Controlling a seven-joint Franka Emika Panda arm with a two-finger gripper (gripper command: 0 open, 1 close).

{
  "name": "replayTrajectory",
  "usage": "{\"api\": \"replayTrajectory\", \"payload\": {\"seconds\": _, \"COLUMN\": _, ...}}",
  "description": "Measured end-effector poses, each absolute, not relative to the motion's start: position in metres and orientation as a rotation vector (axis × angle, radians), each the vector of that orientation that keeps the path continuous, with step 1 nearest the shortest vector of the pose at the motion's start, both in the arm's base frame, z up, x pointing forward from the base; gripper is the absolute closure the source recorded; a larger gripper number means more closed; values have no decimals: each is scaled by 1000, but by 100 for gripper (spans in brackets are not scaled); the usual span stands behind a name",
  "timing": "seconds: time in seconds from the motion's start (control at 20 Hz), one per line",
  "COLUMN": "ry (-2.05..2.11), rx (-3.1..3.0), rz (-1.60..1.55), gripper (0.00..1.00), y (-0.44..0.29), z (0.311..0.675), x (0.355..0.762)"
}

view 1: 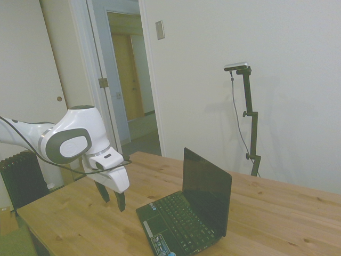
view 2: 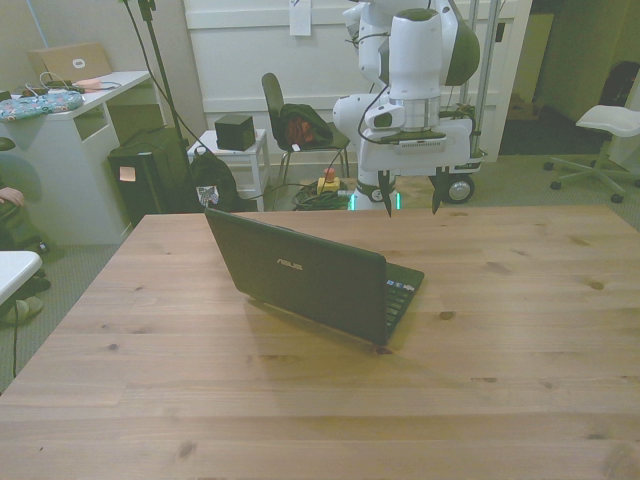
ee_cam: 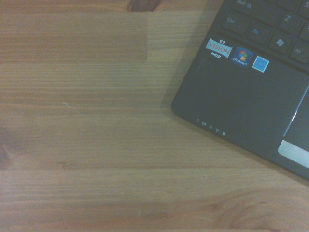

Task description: Close the laptop

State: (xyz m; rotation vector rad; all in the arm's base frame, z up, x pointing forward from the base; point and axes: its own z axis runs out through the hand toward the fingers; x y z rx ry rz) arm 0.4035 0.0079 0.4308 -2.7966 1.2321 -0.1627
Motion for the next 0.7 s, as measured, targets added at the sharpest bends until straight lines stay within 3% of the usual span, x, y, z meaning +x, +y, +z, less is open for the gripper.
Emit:
{"api": "replayTrajectory", "payload": {"seconds": 0.3, "ry": 1289, "rx": -2802, "rz": -247, "gripper": 0, "y": -11, "z": 450, "x": 420}}
{"api": "replayTrajectory", "payload": {"seconds": 0.45, "ry": 1368, "rx": -2742, "rz": -363, "gripper": 0, "y": -46, "z": 491, "x": 440}}
{"api": "replayTrajectory", "payload": {"seconds": 0.7, "ry": 1489, "rx": -2629, "rz": -537, "gripper": 0, "y": -98, "z": 591, "x": 469}}
